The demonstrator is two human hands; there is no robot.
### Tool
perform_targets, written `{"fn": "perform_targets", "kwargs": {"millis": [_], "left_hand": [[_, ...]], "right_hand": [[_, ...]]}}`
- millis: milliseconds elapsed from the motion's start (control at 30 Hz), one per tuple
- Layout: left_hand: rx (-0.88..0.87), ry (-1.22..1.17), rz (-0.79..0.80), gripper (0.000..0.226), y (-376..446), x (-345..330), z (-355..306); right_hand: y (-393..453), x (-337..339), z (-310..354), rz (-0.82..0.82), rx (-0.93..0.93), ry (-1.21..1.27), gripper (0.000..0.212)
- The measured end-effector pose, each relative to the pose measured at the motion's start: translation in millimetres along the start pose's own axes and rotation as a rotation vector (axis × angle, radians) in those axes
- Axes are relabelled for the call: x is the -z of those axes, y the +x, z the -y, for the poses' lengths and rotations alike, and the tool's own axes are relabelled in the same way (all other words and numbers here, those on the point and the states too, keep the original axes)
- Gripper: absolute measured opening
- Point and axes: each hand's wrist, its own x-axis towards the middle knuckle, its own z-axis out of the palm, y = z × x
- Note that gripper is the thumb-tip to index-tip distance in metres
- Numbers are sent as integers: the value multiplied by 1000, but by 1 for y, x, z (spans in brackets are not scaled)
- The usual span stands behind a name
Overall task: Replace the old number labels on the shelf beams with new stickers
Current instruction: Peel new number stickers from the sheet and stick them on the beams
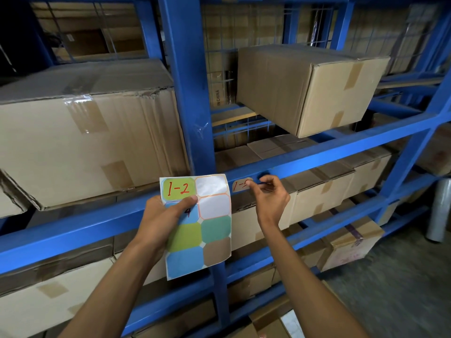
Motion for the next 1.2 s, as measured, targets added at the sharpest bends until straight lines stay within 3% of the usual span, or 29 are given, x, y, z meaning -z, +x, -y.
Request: {"fn": "perform_targets", "kwargs": {"millis": [300, 633, 967, 1100, 1200], "left_hand": [[-3, 0, 0, 16, -5, -2, 1], [-17, 4, -11, 10, -3, -3, 2], [8, 5, -18, 22, -6, -2, 11], [8, 14, -26, 21, -14, -1, 12], [4, 10, -47, 16, -21, 3, 13]], "right_hand": [[9, 2, 0, 56, -221, 218, 16], [3, 7, -7, 128, -251, 219, 15], [1, 7, 0, 273, -194, 88, 40], [-9, -10, 13, 231, -246, -45, 63], [-12, -16, 18, 190, -244, -128, 69]]}}
